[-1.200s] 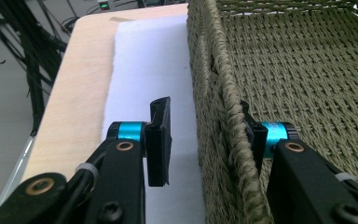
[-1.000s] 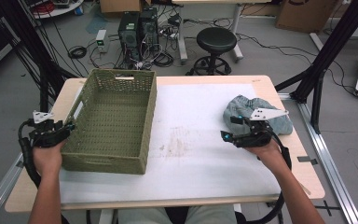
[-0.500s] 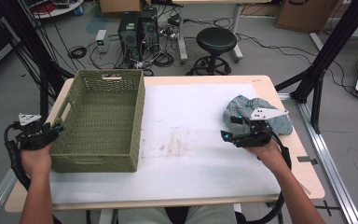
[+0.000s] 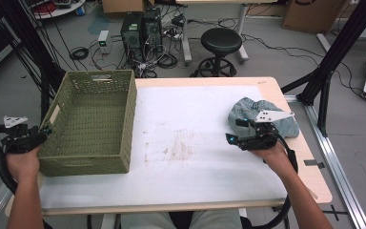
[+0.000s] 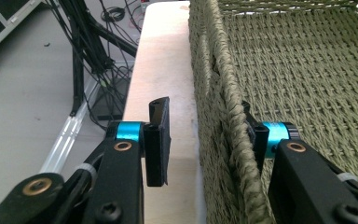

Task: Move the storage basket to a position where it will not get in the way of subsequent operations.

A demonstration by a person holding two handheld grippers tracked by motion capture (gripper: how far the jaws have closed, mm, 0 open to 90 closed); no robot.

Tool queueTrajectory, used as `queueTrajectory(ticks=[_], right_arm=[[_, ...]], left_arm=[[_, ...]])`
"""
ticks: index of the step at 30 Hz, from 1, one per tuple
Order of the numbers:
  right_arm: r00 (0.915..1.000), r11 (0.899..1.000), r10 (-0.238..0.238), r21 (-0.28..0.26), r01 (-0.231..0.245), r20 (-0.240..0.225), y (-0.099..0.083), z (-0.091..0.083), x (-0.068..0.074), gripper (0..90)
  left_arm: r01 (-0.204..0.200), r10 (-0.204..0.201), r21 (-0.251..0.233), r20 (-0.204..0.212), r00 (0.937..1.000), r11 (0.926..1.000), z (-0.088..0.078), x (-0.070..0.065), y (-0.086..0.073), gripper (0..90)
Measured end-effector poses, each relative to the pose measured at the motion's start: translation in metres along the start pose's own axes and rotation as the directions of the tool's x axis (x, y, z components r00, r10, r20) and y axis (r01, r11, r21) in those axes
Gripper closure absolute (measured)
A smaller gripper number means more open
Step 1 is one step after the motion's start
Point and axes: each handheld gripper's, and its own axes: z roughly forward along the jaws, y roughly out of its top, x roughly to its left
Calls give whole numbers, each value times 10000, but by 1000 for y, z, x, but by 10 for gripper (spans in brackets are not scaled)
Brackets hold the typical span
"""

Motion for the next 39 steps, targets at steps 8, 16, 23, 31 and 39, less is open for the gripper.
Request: queueTrajectory(ticks=[8,16,23,31,39], right_arm=[[10000,10000,60,47,-60,21,0,-1,-2,212],[10000,9999,19,152,-20,68,2,-1,-2,212],[9999,9998,23,196,-25,116,3,1,-2,212],[9999,9996,59,280,-63,160,3,3,-3,212],[9999,9997,41,235,-45,165,4,1,-1,212]], left_arm=[[-172,173,95,-58,9998,9998,4,11,3,614],[-275,277,180,-136,9995,9995,7,20,5,614],[-346,351,215,-191,9992,9992,12,26,8,614],[-228,227,68,89,9997,9997,14,31,7,623],[1014,-935,-880,900,9915,9909,5,41,5,480]])
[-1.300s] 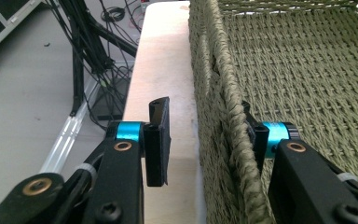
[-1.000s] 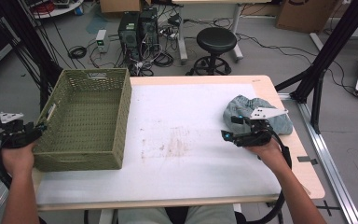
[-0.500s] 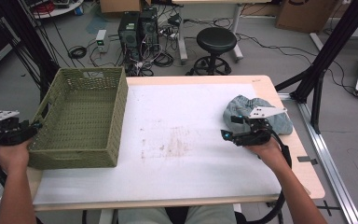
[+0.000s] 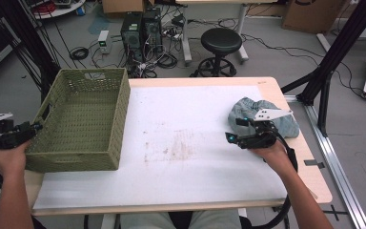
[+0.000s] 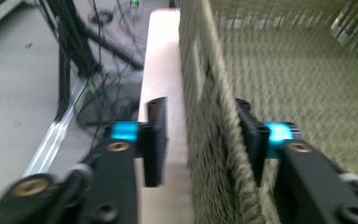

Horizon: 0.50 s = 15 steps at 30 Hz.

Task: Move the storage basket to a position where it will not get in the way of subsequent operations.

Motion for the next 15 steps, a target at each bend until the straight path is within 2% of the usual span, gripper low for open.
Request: queueTrajectory(ticks=[1,2,5,6,7,8,9,11,13,14,15], right_arm=[[10000,10000,17,-22,-17,48,0,-2,0,212],[10000,10000,15,-50,-15,49,0,-2,-1,212],[10000,9999,6,-131,-5,77,0,-4,-1,212],[10000,9999,7,-157,-6,54,0,-4,-1,212],[10000,9999,3,-165,-3,45,0,-5,-1,212],[10000,9999,-8,-170,8,36,0,-5,-1,212],[10000,9999,-8,-170,8,36,0,-5,-1,212],[10000,9999,25,-168,-24,66,0,-5,-2,212],[9999,9999,30,-160,-27,133,0,-6,-4,212],[9998,9999,12,-140,-9,182,-1,-7,-5,212],[9997,9999,-13,-126,16,248,-1,-8,-6,212]], left_arm=[[250,-245,-487,103,9996,9985,-9,2,3,426],[244,-235,-674,139,9996,9974,-14,3,5,383],[211,-156,-1240,456,9988,9921,-27,-2,11,339],[211,-156,-1240,456,9988,9921,-27,-2,11,316],[45,71,-1835,625,9980,9830,-36,-10,16,296],[133,37,-2050,825,9966,9787,-39,-15,18,284],[133,37,-2050,825,9966,9787,-39,-15,18,279],[125,187,-2414,1267,9918,9704,-44,-25,21,275],[49,475,-2928,1717,9840,9562,-48,-45,24,261],[42,506,-2990,1753,9832,9542,-49,-53,24,261],[57,514,-2949,1856,9813,9555,-50,-61,25,261]])
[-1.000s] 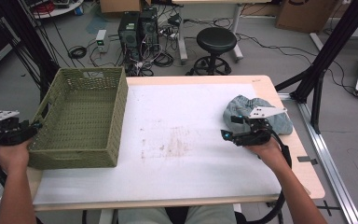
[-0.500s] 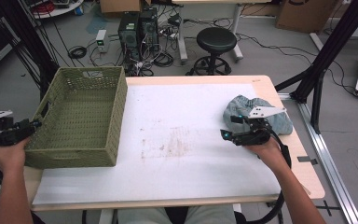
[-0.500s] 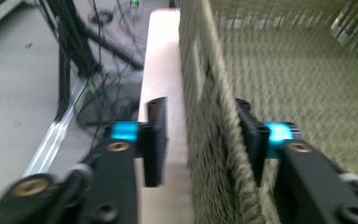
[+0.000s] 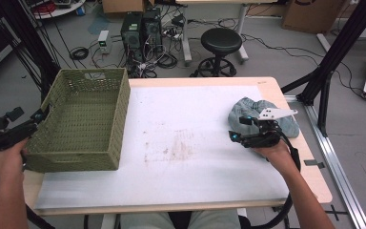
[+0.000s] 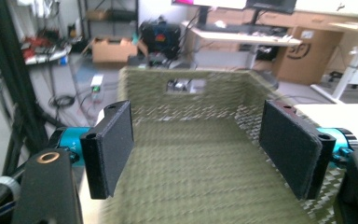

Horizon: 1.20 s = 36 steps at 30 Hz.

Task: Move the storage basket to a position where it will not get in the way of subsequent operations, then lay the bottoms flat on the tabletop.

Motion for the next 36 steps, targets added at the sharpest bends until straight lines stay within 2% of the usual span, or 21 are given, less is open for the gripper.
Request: queueTrajectory(ticks=[3,5,6,8,9,10,11,12,14,15,17,19,21,22,24,27,31,32,33,35,36], right_arm=[[9999,9999,112,28,-112,121,-2,-4,-5,212],[9997,9998,179,31,-179,167,-3,-6,-8,212],[9996,9998,203,37,-204,206,-4,-8,-9,212],[9995,9997,233,31,-234,222,-5,-8,-10,212],[9993,9995,307,9,-307,215,-5,-9,-13,212],[9992,9995,320,-4,-320,220,-5,-9,-14,212],[9992,9995,320,-4,-320,220,-5,-9,-14,212],[9990,9993,364,-18,-364,273,-5,-9,-17,212],[9987,9992,406,-8,-406,295,-5,-9,-18,212],[9988,9993,380,9,-381,293,-5,-10,-18,212],[9989,9993,359,46,-361,299,-6,-10,-19,212],[9985,9992,394,89,-398,378,-7,-13,-21,212],[9983,9991,407,73,-410,408,-9,-15,-22,212],[9981,9990,438,69,-441,441,-9,-16,-23,212],[9979,9990,443,43,-446,482,-11,-18,-24,212],[9969,9987,498,24,-500,603,-12,-21,-28,212],[9939,9980,629,-39,-628,904,-15,-26,-32,212],[9930,9979,647,-67,-643,985,-15,-27,-33,212],[9919,9979,650,-86,-645,1095,-16,-29,-34,212],[9886,9975,714,-92,-708,1324,-18,-31,-36,212],[9859,9974,712,-60,-711,1516,-19,-33,-38,212]], left_arm=[[113,-117,60,818,9966,9999,6,-24,2,261],[171,-184,98,1564,9875,9998,12,-42,2,260],[171,-184,98,1564,9875,9998,12,-42,2,259],[-141,149,-53,2029,9791,9999,18,-64,1,244],[-276,310,-183,2299,9727,9995,25,-85,-1,199],[-276,310,-183,2299,9727,9995,25,-85,-1,198],[-211,273,-275,2491,9681,9994,28,-94,-2,198],[-21,125,-357,2914,9565,9994,35,-111,-3,198],[-27,155,-426,3046,9524,9991,38,-119,-3,198],[-160,302,-461,3269,9446,9988,44,-134,-3,198],[-254,387,-439,3356,9412,9987,47,-141,-4,198],[-485,550,-270,3665,9288,9985,57,-161,-7,198],[-521,577,-249,3737,9258,9983,59,-165,-8,198],[-594,610,-165,3986,9151,9981,65,-179,-10,198],[-786,757,-98,4117,9082,9969,70,-189,-12,198],[-911,857,-70,4188,9040,9958,74,-197,-14,198],[-869,740,85,4469,8915,9962,80,-211,-16,198],[-858,691,156,4594,8856,9962,82,-218,-16,199],[-858,691,156,4594,8856,9962,82,-218,-16,198],[-955,770,146,4773,8753,9953,84,-228,-16,198],[-955,770,146,4773,8753,9953,84,-228,-16,198]])
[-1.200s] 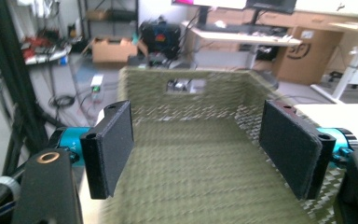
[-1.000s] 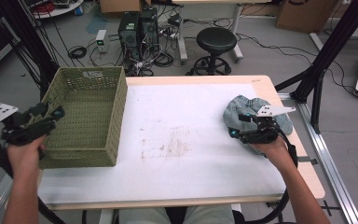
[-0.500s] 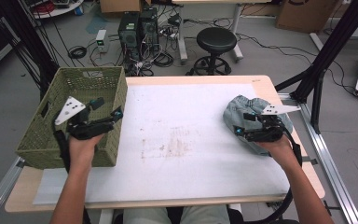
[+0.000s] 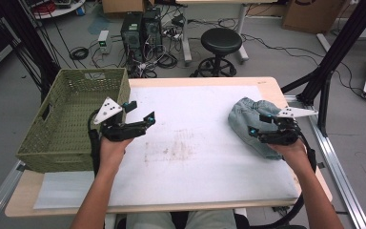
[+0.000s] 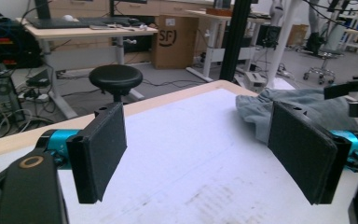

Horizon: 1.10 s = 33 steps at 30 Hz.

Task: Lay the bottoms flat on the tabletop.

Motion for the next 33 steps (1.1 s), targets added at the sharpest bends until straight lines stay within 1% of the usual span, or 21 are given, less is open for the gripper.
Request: queueTrajectory(ticks=[3,4,5,6,7,9,11,12,13,15,17,18,19,21,22,25,26,27,29,31,33], right_arm=[[9965,9997,30,251,-51,832,-5,-1,-8,212],[9948,9996,96,254,-123,1013,-7,-1,-11,213],[9930,9994,174,274,-208,1167,-9,-2,-15,213],[9930,9994,174,274,-208,1167,-9,-2,-15,213],[9882,9981,316,477,-392,1499,-13,-1,-21,223],[9819,9935,409,969,-597,1849,-16,2,-27,253],[9799,9911,388,1172,-627,1958,-17,4,-29,266],[9769,9867,382,1467,-701,2100,-19,8,-33,299],[9769,9867,382,1467,-701,2100,-19,8,-33,299],[9778,9814,480,1726,-843,2042,-20,15,-35,363],[9811,9782,323,1955,-702,1909,-20,20,-36,483],[9811,9782,323,1955,-702,1909,-20,20,-36,483],[9796,9753,166,2126,-600,2003,-19,24,-36,619],[9788,9757,140,2111,-580,2042,-17,24,-34,761],[9798,9781,143,2008,-551,1993,-15,23,-34,805],[9829,9827,253,1761,-579,1824,-12,20,-32,842],[9884,9874,247,1512,-476,1498,-8,18,-30,856],[9884,9874,247,1512,-476,1498,-8,18,-30,856],[9945,9901,70,1390,-215,1044,-3,20,-24,861],[9959,9899,-11,1415,-117,900,0,21,-22,861],[9991,9910,-314,1313,274,284,7,28,-10,861]], left_arm=[[-151,146,283,163,9998,9995,12,-11,-6,199],[-151,146,283,163,9998,9995,12,-11,-6,198],[-141,129,405,291,9995,9991,18,-17,-11,199],[-141,129,405,291,9995,9991,18,-17,-11,199],[-188,173,476,318,9993,9987,21,-20,-13,200],[-466,445,801,282,9986,9957,31,-26,-21,200],[-536,514,921,263,9983,9943,35,-28,-24,202],[-565,535,994,326,9980,9934,40,-29,-30,202],[-565,535,994,326,9980,9934,40,-29,-30,206],[-427,383,1084,427,9984,9932,48,-31,-38,209],[-480,422,1235,488,9979,9912,53,-32,-43,209],[-480,422,1235,488,9979,9912,53,-32,-43,209],[-466,399,1423,496,9980,9887,56,-33,-46,209],[-471,401,1444,513,9979,9884,56,-33,-48,209],[-437,370,1443,487,9981,9886,56,-33,-51,210],[-362,294,1496,469,9985,9881,56,-32,-55,210],[-333,265,1522,461,9986,9878,56,-31,-56,210],[-290,224,1537,446,9988,9877,56,-30,-57,210],[-240,172,1546,450,9988,9877,55,-29,-59,210],[-211,145,1542,436,9989,9878,54,-27,-61,210],[-172,103,1616,437,9990,9867,53,-26,-63,211]])
